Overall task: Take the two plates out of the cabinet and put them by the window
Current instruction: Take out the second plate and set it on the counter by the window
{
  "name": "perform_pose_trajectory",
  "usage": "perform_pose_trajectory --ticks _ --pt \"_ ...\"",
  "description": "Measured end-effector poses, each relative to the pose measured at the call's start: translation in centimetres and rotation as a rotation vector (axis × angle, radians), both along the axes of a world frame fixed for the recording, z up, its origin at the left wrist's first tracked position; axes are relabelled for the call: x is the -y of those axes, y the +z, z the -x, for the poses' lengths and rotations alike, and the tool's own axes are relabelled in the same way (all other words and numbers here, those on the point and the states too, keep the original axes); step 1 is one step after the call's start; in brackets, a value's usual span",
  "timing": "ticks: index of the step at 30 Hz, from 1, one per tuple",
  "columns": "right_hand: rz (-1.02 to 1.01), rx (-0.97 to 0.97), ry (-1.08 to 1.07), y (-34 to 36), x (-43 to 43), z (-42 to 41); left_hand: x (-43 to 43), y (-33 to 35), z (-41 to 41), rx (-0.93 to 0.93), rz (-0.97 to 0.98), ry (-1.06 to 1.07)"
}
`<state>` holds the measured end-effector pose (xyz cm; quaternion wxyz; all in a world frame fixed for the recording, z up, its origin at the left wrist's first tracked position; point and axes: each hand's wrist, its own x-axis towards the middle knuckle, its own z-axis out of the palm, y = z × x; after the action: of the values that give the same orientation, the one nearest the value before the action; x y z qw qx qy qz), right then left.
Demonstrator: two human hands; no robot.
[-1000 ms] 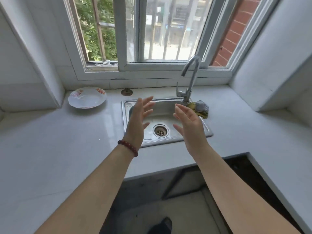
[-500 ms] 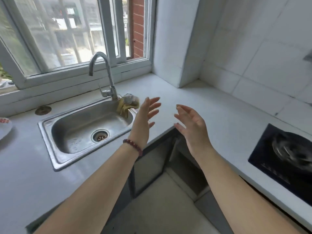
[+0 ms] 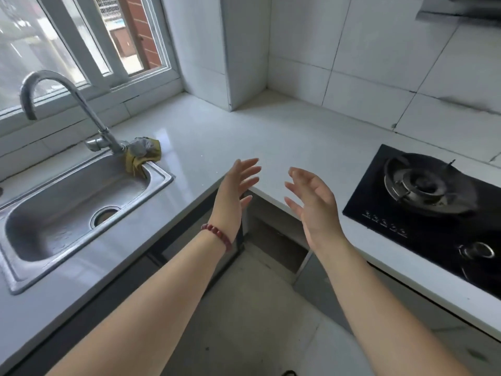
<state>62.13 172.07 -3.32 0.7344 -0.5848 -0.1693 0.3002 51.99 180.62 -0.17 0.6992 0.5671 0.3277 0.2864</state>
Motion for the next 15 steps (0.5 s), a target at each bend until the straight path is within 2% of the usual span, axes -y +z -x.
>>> perform_pose_trajectory --ticks 7,15 --pt "0.013 -0.054 -0.043 -2.0 0.9 -2.9 0.7 -1.4 -3.4 -0.026 0.028 -0.034" --pt "0.057 -0.046 -0.141 -2.9 -1.7 -4.7 -3.1 -2.5 -6.8 -0.037 0.023 -0.161"
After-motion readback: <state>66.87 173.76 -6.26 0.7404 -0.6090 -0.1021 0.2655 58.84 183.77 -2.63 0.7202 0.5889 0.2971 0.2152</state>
